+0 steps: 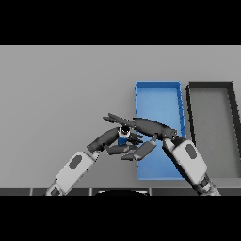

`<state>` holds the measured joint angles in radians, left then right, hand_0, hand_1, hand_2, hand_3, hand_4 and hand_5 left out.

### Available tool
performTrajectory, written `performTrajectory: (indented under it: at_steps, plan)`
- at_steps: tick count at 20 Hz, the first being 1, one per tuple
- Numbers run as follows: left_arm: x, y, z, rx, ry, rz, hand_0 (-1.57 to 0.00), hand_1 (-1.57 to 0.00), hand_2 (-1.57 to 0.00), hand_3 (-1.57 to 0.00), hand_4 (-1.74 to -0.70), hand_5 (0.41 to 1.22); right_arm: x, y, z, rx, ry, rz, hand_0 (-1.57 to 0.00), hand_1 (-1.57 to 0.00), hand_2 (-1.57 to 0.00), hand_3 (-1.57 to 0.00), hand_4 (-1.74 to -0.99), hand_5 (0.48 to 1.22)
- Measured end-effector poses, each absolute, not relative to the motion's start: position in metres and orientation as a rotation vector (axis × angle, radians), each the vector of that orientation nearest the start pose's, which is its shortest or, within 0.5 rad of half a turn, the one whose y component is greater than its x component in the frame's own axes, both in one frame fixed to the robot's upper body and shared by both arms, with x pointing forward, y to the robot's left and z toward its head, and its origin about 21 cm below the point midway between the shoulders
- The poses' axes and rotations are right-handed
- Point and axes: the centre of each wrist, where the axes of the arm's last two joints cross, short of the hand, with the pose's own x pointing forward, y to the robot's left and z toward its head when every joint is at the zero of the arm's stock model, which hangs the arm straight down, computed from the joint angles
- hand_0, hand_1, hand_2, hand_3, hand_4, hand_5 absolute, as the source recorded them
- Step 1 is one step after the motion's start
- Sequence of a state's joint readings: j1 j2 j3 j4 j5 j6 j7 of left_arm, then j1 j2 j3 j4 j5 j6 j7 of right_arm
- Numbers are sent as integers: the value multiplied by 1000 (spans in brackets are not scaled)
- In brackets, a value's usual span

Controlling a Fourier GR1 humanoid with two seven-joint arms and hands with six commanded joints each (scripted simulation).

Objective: Pick up the blue pipe and place it into the blue bin.

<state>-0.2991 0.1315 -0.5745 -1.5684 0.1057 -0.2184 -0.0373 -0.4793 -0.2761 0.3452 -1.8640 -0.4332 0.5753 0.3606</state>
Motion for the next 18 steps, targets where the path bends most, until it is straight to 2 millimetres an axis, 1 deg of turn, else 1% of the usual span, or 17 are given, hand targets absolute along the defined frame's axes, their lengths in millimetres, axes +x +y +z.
performTrajectory:
  at_steps: [1, 2, 3, 4, 5, 6, 7, 8, 9, 10, 11, 12, 13, 14, 15, 17, 18]
  plan:
    - [263, 99, 52, -635, -1670, -820, -1571, -1571, -1571, -1554, -1486, 1221, 279, -137, 177, 750, -1631, 1177, 1, 1, 1, 1, -1206, 503]
    - [263, 100, 52, -632, -1683, -824, -1571, -1571, -1571, -1557, -1473, 1221, 279, -137, 177, 769, -1627, 1173, 1, 1, -9, 1, -1210, 498]
    - [262, 97, 50, -638, -1670, -819, -1571, -1571, -1571, -1560, -1525, 1221, 281, -132, 178, 766, -1587, 1186, -17, -34, -54, -26, -1236, 493]
    - [260, 100, 50, -639, -1660, -814, -1571, -1571, -1571, -1284, -1568, 1221, 283, -122, 180, 772, -1573, 1204, -107, -140, -160, -116, -1291, 483]
    - [260, 99, 53, -635, -1662, -819, -1571, -1571, -1571, -1190, -1603, 1221, 287, -122, 181, 768, -1561, 1216, -264, -299, -308, -252, -1348, 477]
    - [261, 96, 53, -568, -1633, -857, -1571, -1527, -1571, -1119, -1630, 1221, 289, -118, 181, 771, -1562, 1228, -475, -487, -492, -516, -1365, 477]
    - [263, 97, 56, -522, -1644, -908, -1571, -1536, -1571, -1121, -1647, 1221, 288, -113, 183, 778, -1560, 1251, -694, -704, -708, -659, -1433, 486]
    - [258, 97, 55, -531, -1652, -893, -1571, -1543, -1571, -1211, -1665, 1221, 290, -108, 187, 793, -1574, 1254, -869, -877, -881, -775, -1486, 516]
    - [260, 98, 55, -528, -1665, -895, -1571, -1548, -1571, -1283, -1680, 1221, 290, -105, 185, 840, -1581, 1258, -1010, -1016, -1019, -880, -1527, 570]
    - [261, 98, 54, -540, -1666, -877, -1571, -1553, -1571, -1340, -1692, 1221, 291, -103, 184, 860, -1588, 1240, -1122, -1127, -1129, -1018, -1498, 638]
    - [261, 95, 53, -574, -1665, -858, -1571, -1557, -1571, -1386, -1702, 1221, 292, -101, 184, 889, -1583, 1222, -1212, -1216, -1218, -1128, -1474, 755]
    - [260, 95, 50, -598, -1664, -839, -1571, -1559, -1571, -1423, -1710, 1221, 292, -101, 182, 900, -1588, 1214, -1284, -1287, -1288, -1217, -1457, 848]
    - [260, 94, 51, -620, -1664, -826, -1571, -1562, -1571, -1453, -1716, 1221, 291, -98, 180, 926, -1622, 1204, -1341, -1344, -1345, -1288, -1445, 923]
    - [260, 96, 48, -635, -1669, -821, -1571, -1564, -1571, -1477, -1720, 1221, 288, -97, 178, 930, -1626, 1219, -1387, -1389, -1390, -1344, -1438, 982]
    - [261, 97, 50, -629, -1663, -813, -1571, -1565, -1571, -1495, -1723, 1221, 292, -100, 182, 888, -1634, 1253, -1424, -1425, -1426, -1390, -1435, 1030]
    - [261, 97, 52, -595, -1672, -845, -1571, -1567, -1571, -1523, -1727, 1221, 288, -104, 180, 903, -1658, 1280, -1477, -1478, -1478, -1455, -1445, 1099]
    - [261, 97, 50, -608, -1654, -838, -1571, -1568, -1571, -1532, -1729, 1221, 287, -103, 179, 890, -1656, 1291, -1496, -1496, -1497, -1478, -1455, 1123]
